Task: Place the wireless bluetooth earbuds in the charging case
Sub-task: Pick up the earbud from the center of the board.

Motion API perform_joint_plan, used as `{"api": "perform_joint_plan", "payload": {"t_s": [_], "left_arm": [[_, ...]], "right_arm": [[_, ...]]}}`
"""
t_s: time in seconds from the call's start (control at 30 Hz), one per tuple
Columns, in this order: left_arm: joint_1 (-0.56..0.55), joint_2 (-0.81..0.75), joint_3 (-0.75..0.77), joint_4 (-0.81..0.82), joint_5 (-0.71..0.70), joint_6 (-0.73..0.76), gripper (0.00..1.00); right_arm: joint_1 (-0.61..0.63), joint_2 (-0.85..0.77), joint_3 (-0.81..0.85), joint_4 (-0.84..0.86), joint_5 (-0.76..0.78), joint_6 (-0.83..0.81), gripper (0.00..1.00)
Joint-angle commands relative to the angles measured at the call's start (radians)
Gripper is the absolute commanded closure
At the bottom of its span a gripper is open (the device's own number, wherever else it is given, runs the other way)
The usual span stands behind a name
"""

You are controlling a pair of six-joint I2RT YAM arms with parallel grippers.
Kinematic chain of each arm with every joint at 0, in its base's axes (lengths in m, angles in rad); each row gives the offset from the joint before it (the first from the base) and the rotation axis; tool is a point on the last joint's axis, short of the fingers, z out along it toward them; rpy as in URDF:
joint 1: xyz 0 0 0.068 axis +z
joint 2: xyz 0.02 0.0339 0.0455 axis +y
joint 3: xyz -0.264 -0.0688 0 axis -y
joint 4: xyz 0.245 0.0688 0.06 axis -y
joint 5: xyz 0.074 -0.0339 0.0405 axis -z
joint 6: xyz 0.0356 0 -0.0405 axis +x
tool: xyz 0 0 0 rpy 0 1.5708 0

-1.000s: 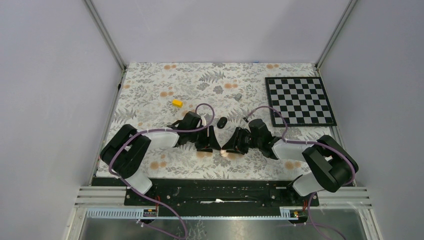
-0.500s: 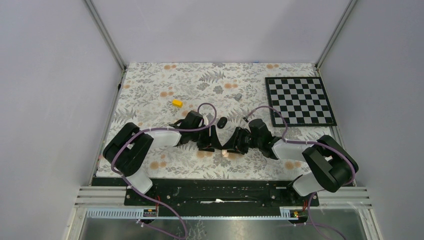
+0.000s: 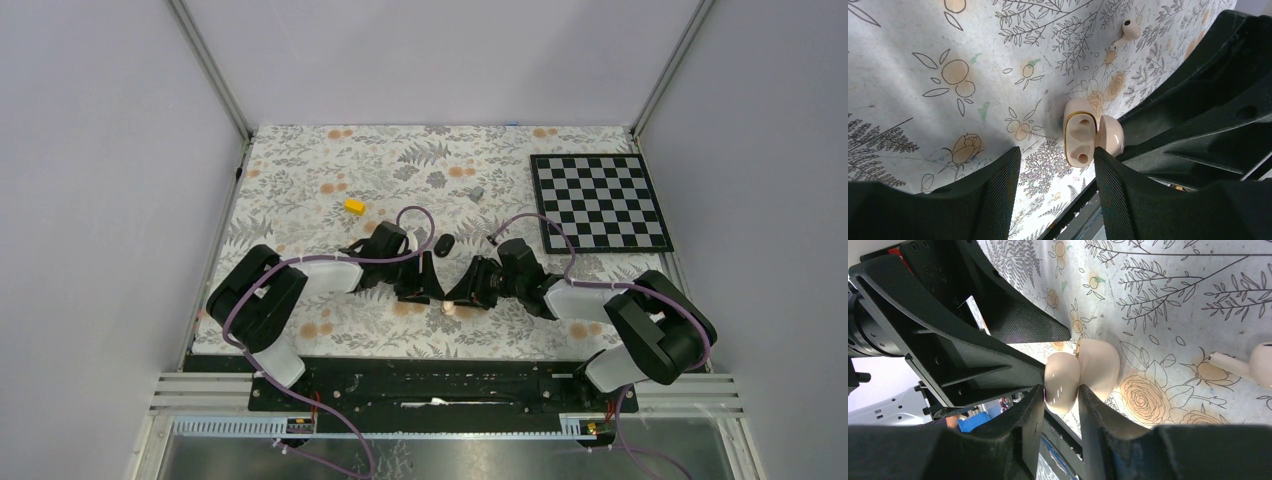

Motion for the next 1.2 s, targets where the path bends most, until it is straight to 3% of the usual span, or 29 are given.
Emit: {"api": "perform_joint_plan", "payload": {"t_s": [0.0,0.17,0.53,0.97,1.17], "left_arm": [[-0.012,0.005,0.014,-0.014,0.008,0.029,0.42],[-0.020,-0.005,0.017,-0.014,0.014,0.028,0.42],[-0.023,-0.029,0.021,-0.014,0.024,0.030,0.42],[-0.026,-0.057,0.022,0.003,0.052,0.030,0.42],[-0.029,-0.057,0.028,0.006,0.059,0.030,0.42]], "right_arm": [[-0.004,-0.015,-0.002,0.047,-0.022,0.007,0.58],[-0.003,-0.007,0.003,0.059,-0.033,0.013,0.55],[-0.004,-0.011,0.003,0.065,-0.040,0.020,0.59],[-0.002,0.002,0.021,0.076,-0.066,0.025,0.54],[-0.002,-0.006,0.024,0.077,-0.064,0.026,0.59]]}}
